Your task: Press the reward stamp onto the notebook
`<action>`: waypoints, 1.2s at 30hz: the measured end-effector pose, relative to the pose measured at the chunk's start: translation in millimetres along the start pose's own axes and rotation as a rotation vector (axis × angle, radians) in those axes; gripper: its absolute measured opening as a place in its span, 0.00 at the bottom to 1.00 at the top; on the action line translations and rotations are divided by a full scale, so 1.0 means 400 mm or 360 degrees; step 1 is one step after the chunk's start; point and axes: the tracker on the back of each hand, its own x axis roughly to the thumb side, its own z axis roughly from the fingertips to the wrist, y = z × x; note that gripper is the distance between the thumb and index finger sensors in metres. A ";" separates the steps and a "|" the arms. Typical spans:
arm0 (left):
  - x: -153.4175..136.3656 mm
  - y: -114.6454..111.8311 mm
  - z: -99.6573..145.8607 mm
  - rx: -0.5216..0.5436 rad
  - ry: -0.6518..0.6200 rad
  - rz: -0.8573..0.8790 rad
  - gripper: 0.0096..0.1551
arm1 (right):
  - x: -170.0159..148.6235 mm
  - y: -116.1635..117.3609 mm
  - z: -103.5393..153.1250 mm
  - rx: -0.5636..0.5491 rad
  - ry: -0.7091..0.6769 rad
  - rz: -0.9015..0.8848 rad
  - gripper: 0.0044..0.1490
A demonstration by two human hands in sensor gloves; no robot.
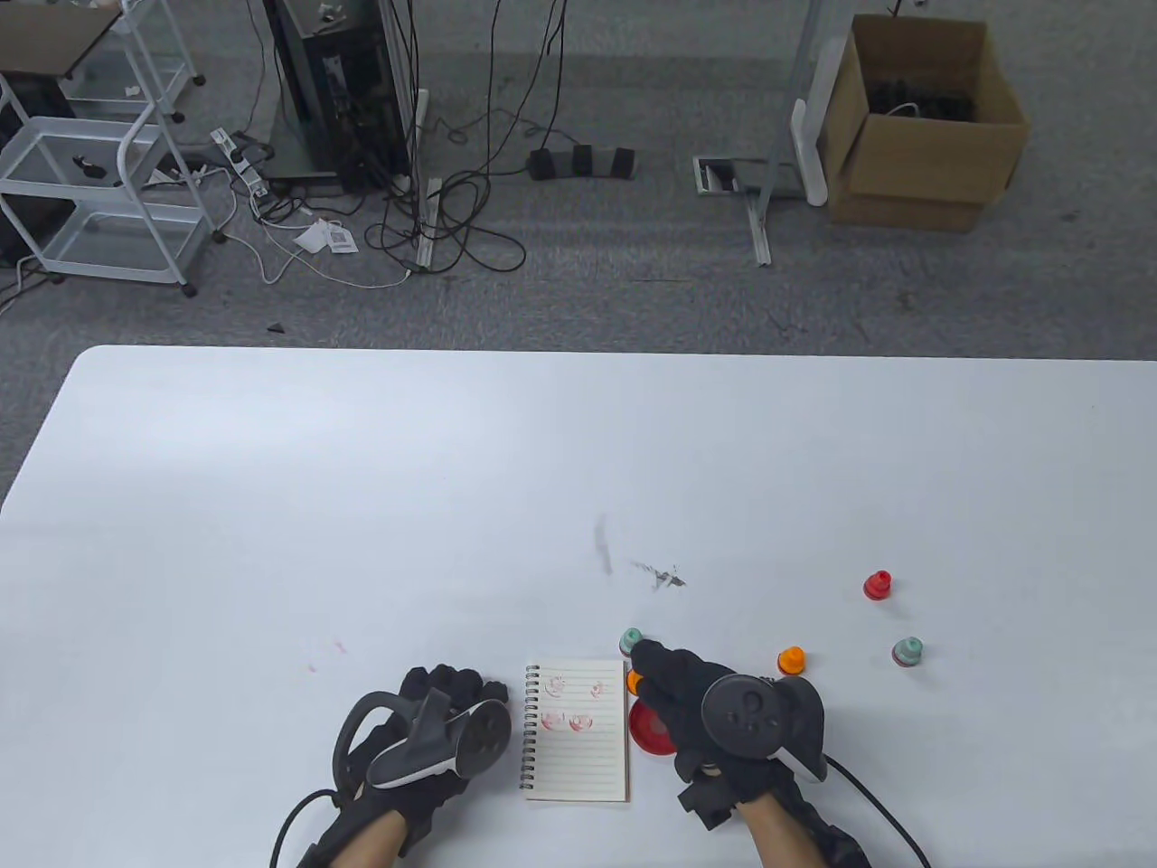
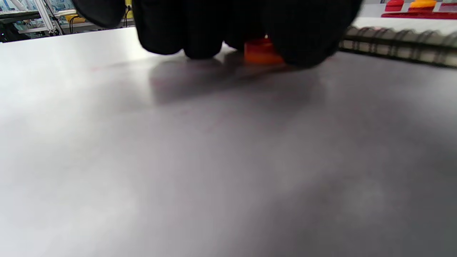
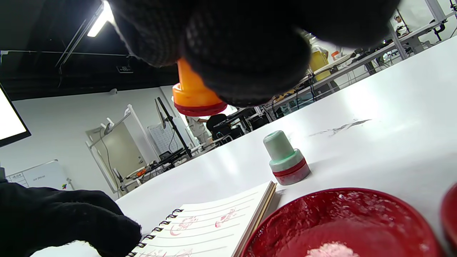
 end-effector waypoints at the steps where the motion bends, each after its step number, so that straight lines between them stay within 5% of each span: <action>1: 0.002 0.000 -0.001 -0.0003 0.0007 -0.0003 0.40 | 0.000 0.000 0.000 0.0000 0.0000 0.0000 0.30; 17: -0.008 0.003 -0.002 0.0148 -0.0019 0.0109 0.36 | 0.006 0.036 -0.004 0.0142 -0.0004 0.0002 0.30; 28: -0.022 0.048 0.036 0.0533 -0.0136 0.0640 0.37 | 0.022 0.043 0.000 0.0142 -0.0047 -0.0120 0.30; 36: -0.007 0.054 0.040 0.0555 -0.0297 0.0883 0.37 | 0.052 0.065 0.005 0.0192 -0.0083 -0.0455 0.34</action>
